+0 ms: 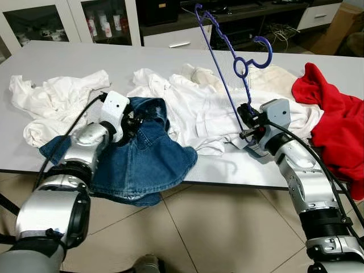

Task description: Hang hanger

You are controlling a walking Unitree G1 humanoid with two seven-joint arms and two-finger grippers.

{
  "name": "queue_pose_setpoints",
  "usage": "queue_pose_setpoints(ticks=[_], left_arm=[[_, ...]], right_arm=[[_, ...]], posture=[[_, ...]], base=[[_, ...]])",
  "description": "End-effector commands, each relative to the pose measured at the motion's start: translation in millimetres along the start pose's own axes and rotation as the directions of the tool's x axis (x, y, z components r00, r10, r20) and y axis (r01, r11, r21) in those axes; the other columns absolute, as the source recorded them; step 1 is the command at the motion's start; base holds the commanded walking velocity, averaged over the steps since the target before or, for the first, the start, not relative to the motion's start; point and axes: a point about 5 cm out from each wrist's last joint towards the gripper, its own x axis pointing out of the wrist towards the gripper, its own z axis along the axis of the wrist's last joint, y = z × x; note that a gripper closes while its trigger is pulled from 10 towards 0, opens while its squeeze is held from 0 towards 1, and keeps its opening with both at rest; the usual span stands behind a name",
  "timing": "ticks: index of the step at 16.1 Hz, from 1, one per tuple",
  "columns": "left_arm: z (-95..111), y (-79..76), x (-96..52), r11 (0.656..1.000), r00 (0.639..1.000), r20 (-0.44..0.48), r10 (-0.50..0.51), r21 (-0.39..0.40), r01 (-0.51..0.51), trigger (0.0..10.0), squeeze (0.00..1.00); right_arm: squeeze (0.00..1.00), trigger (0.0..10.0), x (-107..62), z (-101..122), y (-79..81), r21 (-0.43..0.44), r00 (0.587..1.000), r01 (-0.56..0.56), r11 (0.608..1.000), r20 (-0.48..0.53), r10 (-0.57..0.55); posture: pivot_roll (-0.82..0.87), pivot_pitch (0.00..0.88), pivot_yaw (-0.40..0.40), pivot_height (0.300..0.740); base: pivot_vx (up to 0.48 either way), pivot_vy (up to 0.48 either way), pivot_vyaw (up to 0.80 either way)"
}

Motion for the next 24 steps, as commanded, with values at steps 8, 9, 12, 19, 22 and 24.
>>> queue_pose_setpoints(ticks=[8, 9, 12, 19, 22, 24], left_arm=[[10, 1.9, -3.3, 0.973, 0.980, -0.073, -0.184, 0.130, 0.193, 10.0, 0.00], [10, 2.8, -3.9, 0.970, 0.979, -0.084, -0.185, 0.144, 0.195, 10.0, 0.00], [16, 8.6, -5.3, 0.956, 0.982, -0.106, -0.155, 0.236, 0.176, 10.0, 0.00], [34, 11.6, -5.7, 0.947, 0.970, -0.043, -0.241, 0.207, 0.244, 10.0, 0.00], [38, 11.8, -5.9, 0.949, 0.955, -0.013, -0.298, 0.109, 0.297, 10.0, 0.00], [40, 11.4, -5.2, 0.947, 0.949, 0.004, -0.315, 0.059, 0.314, 10.0, 0.00]], right_arm=[[0.00, 10.0, -0.3, 6, -5.0, -0.019, 1.000, -0.003, 1.000, 0.007, 0.004], [0.00, 10.0, -0.3, 6, -5.1, -0.020, 1.000, -0.003, 1.000, 0.007, 0.003], [0.00, 10.0, -1.0, 6, -5.7, -0.022, 1.000, -0.004, 1.000, 0.005, 0.004], [0.00, 10.0, -1.0, 6, -5.0, -0.022, 1.000, -0.006, 1.000, 0.005, 0.006], [0.00, 10.0, -1.1, 6, -5.6, -0.021, 1.000, -0.004, 1.000, 0.005, 0.004], [0.00, 10.0, -1.0, 6, -5.4, -0.021, 1.000, -0.002, 1.000, 0.004, 0.003]], posture=[[0.08, 0.000, -0.014, 0.740], [0.08, 0.000, -0.014, 0.740], [0.08, 0.000, -0.015, 0.740], [0.07, 0.000, -0.015, 0.740], [0.07, 0.000, -0.013, 0.740], [0.07, 0.000, -0.012, 0.740]], base=[[0.000, 0.000, 0.00], [0.000, 0.000, 0.00], [0.000, 0.000, 0.00], [0.000, 0.000, 0.00], [0.000, 0.000, 0.00], [0.000, 0.000, 0.00]])
